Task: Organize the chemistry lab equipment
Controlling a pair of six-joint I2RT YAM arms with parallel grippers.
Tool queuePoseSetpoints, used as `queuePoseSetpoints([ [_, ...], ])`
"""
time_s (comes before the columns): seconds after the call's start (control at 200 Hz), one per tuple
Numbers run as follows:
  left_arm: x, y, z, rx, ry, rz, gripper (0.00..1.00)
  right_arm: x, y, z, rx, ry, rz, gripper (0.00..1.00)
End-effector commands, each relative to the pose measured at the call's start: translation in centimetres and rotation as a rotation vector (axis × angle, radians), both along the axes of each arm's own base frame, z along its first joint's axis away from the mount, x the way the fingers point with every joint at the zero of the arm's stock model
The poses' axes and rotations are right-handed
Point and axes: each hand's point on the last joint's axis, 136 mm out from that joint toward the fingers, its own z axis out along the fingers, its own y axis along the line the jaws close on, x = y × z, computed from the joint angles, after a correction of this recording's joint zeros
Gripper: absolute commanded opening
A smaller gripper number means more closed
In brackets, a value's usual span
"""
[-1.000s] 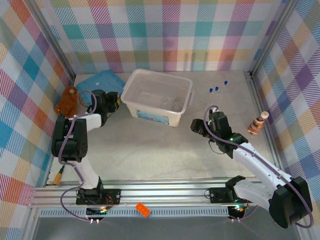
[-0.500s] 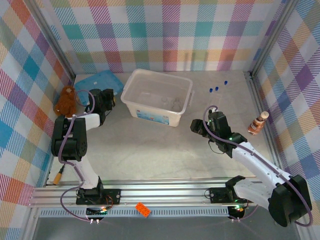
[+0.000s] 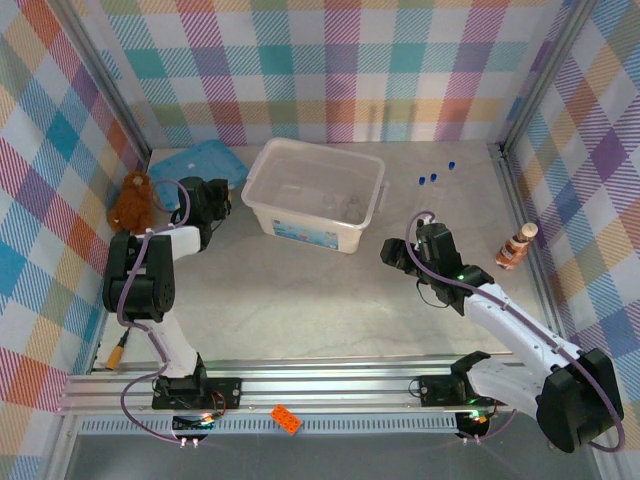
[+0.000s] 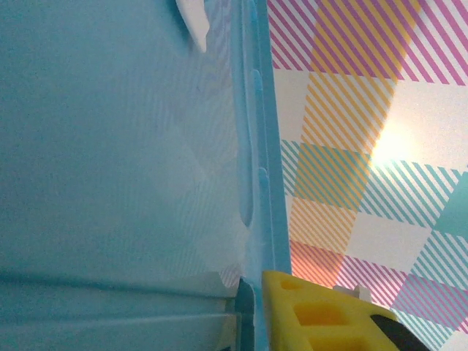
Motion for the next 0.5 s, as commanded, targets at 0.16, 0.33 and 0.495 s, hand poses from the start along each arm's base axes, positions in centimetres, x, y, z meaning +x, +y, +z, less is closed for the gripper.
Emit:
queuePoseSetpoints([
  [0.16,1.6,-0.6,9.7,0.111,-0.197,-0.025,0.08,0.2,0.4,0.9,0.019,-0.026,0.009,0.75],
  [0.33,2.1,-0.8,10.7,0.123,-0.213,-0.038,0.03,0.2,0.4,1.1,0.021,-0.03,0.008,0.75],
  [0.495,2.6,-1.5,12.4,0.118,-0.251,-0.06,0.0,0.2,0.3,1.3,0.018,-0.036,0.006,0.75],
])
